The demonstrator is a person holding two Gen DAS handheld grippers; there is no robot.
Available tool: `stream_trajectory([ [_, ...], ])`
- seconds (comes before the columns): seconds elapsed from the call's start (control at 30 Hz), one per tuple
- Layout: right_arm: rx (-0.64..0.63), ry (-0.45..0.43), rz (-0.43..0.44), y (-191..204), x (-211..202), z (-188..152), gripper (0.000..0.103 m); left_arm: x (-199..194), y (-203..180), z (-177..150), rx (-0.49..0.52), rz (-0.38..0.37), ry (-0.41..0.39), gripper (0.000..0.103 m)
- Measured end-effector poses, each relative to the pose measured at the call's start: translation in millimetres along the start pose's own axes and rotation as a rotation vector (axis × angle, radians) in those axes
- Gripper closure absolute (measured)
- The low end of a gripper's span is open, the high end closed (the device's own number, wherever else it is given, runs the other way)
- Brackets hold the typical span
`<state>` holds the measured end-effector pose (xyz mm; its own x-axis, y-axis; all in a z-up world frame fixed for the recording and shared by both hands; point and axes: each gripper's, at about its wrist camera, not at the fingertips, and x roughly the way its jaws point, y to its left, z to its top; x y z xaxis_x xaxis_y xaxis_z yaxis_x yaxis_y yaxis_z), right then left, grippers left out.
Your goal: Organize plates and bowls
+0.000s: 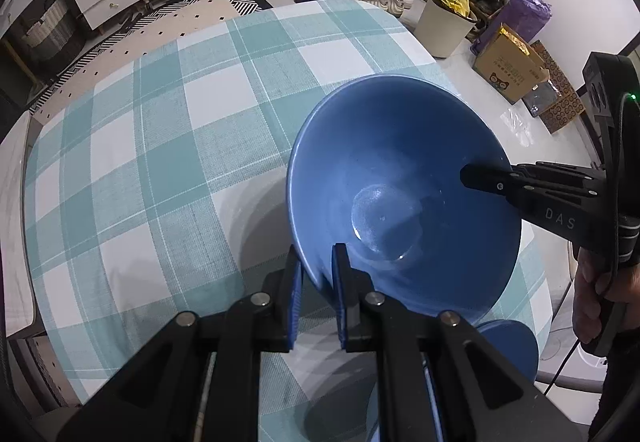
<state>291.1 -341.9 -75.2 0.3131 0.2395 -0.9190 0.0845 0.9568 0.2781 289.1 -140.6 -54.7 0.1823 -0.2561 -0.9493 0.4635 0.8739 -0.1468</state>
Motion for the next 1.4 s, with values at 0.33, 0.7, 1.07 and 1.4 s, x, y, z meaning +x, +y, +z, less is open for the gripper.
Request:
stream_trajectory([
  [0.33,-0.028,0.055,-0.005,5.1,18.5,-8.0,0.094,17.5,6.6,-10.4,-0.004,0.007,0.044,0.091],
  [0.7,-0.064,0.029,-0.028,17.1,7.0,-3.3,0.094,12.1,7.3,-7.6,-0.034,0.014,0.070,0.090],
  [1.07,-0.084,-0.045,-0.031,33.7,-43.6,4.4,0.094,-38.2,1.8,-6.6,-0.047,0.007,0.001,0.090],
  [1.4,-0.107,-0.075,-0.063,54.4,-94.0,-13.6,0.094,-81.0,-10.5,-20.6,-0.023,-0.006,-0.053,0.090],
])
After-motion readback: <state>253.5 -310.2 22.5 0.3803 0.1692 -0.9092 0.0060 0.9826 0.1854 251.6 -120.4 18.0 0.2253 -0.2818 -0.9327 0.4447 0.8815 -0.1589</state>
